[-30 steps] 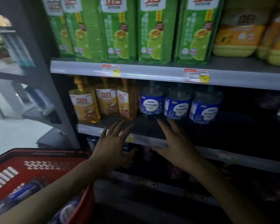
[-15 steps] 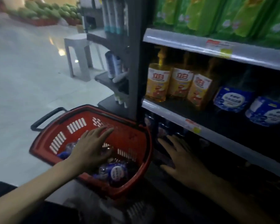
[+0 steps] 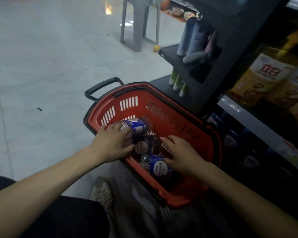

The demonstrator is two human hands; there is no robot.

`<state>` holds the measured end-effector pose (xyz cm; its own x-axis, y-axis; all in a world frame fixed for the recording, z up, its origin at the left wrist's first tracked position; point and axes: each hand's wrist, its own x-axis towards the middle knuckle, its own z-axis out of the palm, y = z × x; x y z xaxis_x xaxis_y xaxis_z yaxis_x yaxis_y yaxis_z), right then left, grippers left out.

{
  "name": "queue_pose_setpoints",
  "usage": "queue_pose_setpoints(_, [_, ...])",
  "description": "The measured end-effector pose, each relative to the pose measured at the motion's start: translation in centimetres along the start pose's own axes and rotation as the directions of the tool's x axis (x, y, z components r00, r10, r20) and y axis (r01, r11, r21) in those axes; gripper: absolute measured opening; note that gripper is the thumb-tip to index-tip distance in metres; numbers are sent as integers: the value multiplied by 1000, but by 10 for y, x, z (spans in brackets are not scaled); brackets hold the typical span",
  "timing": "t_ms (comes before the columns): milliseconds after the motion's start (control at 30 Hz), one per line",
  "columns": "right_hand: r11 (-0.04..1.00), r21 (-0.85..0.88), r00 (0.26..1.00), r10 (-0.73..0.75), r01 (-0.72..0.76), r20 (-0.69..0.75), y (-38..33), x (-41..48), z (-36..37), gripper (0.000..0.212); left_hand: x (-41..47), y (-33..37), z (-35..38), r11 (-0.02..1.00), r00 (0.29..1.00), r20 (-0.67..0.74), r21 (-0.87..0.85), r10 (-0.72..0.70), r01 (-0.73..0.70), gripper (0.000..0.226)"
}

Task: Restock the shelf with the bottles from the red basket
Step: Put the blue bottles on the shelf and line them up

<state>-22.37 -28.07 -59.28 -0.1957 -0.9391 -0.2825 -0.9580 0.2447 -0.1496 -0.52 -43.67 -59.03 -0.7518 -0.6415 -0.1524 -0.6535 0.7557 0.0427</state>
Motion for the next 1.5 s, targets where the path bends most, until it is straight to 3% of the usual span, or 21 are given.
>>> queue_pose_setpoints(167, [999, 34, 1000, 5, -4, -27, -28, 79, 24, 78, 12, -18, 4, 999, 999, -29, 3, -40, 40, 91])
queue_pose_setpoints(367, [1000, 9, 999, -18, 19, -52, -49, 148, 55, 95, 14, -17, 20, 994, 990, -84, -14, -113, 113, 84])
queue_pose_setpoints(733, [994, -8, 976, -107, 108, -188, -59, 181, 90, 106, 16, -15, 30, 990, 972, -197, -96, -125, 108, 86])
queue_pose_setpoints(933, [973, -8, 928, -221, 229, -299, -61, 189, 93, 94, 15, -16, 30, 986, 969, -212, -128, -130, 104, 89])
queue_pose_setpoints(1133, [965, 29, 901, -233, 262, -367, -64, 192, 89, 67, 13, -15, 27, 981, 963, -224, -161, -148, 113, 93])
queue_pose_setpoints(1200, [962, 45, 905, -237, 270, -352, -62, 195, 86, 67, 13, -14, 27, 978, 959, -238, -172, -155, 115, 95])
queue_pose_setpoints(1400, [933, 244, 910, -157, 264, -383, -61, 181, 64, 75, 11, -14, 27, 967, 952, -252, -224, -176, 120, 99])
queue_pose_setpoints(1500, [852, 498, 922, 47, 165, -385, -64, 172, 42, 66, 10, -14, 26, 961, 946, -270, -254, -179, 109, 101])
